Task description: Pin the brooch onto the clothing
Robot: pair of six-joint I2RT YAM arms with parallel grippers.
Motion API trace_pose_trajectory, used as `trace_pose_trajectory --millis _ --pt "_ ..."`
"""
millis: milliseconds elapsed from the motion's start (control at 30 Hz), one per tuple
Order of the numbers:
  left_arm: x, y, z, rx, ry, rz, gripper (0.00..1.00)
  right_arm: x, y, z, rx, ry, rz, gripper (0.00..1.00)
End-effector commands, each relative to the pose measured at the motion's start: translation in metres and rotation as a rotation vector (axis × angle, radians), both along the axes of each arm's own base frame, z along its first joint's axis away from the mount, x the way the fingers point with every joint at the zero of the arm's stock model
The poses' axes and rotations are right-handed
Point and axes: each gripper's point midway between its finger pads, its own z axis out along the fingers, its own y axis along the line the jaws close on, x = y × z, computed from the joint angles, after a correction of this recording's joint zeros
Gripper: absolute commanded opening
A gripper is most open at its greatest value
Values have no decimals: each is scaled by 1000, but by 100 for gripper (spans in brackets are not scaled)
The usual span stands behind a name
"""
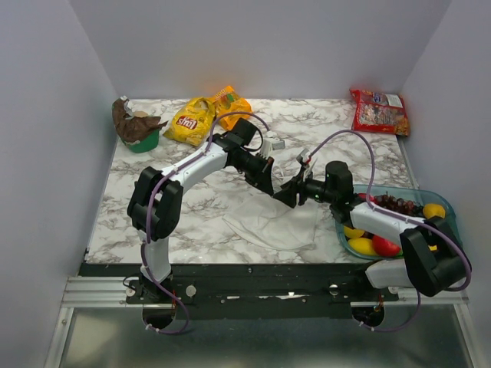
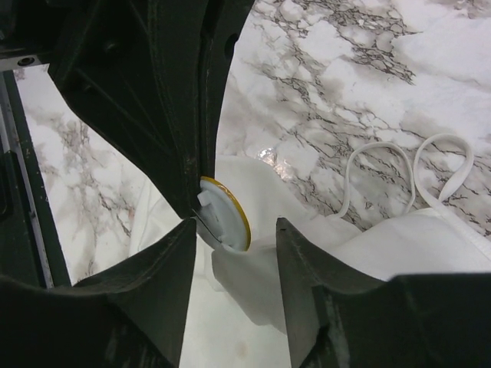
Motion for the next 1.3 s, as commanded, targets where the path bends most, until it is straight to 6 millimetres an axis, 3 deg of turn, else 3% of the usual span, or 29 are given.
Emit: trace_pose_trajectory --millis 0,133,433,1267 --pt "2 -3 7 -39 16 -16 0 -9 1 13 23 -25 38 62" --pt "5 0 8 -45 16 -8 0 -10 -2 12 17 -23 30 64" --pt "6 2 10 -51 12 -7 0 -6 -10 10 15 -10 5 54" --pt "-1 -1 10 -62 27 -29 0 2 -5 11 22 -9 9 43"
